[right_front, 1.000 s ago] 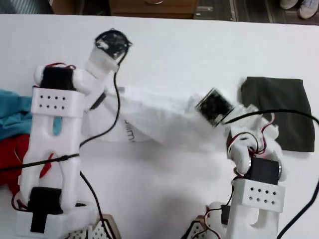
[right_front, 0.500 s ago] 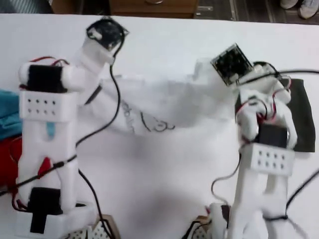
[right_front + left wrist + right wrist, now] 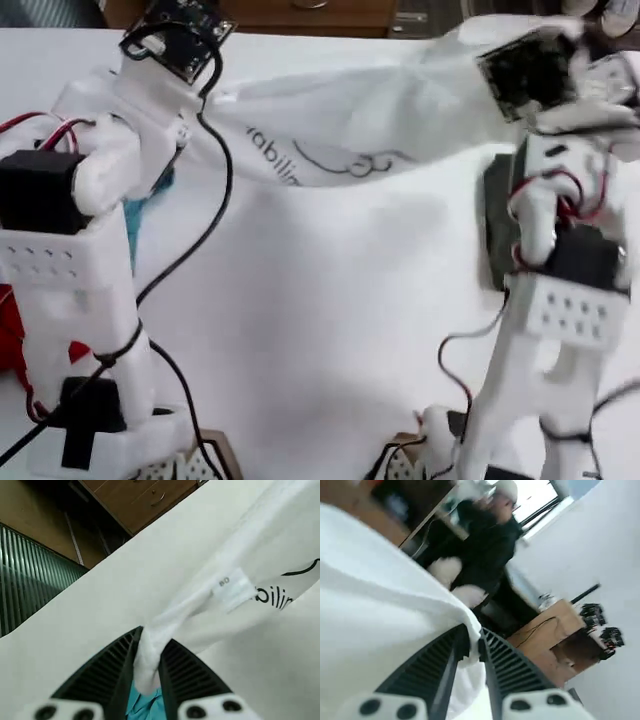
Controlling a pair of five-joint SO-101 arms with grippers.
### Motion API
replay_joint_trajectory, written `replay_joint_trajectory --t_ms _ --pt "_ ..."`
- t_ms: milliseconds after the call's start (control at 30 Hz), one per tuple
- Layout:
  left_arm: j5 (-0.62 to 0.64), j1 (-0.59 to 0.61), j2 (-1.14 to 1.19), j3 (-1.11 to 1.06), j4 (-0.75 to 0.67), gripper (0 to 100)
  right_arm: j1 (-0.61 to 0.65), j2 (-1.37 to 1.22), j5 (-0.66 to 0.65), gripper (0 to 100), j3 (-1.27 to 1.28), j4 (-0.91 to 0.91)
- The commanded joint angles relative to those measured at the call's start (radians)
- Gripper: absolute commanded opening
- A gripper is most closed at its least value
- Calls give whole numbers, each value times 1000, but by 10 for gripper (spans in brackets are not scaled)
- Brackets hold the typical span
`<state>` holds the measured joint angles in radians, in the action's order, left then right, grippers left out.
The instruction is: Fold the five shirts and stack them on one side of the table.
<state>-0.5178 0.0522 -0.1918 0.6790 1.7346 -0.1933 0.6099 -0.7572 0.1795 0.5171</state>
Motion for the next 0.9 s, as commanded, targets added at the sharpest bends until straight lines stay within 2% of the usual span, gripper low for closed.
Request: replay_joint_trajectory --t_ms 0,133,333,533,700,867 --pt "2 5 -41 45 28 21 -25 120 80 20 -81 2" --pt "2 6 -87 39 29 21 -25 211 78 20 -72 21" --pt "6 5 -169 38 23 21 -27 278 78 20 -66 147" --pt "6 11 -172 35 35 21 -24 278 80 20 68 166" --pt "0 6 -172 -171 28 21 35 283 78 20 400 157" --pt "-2 8 -172 -458 -72 21 119 278 78 20 698 97"
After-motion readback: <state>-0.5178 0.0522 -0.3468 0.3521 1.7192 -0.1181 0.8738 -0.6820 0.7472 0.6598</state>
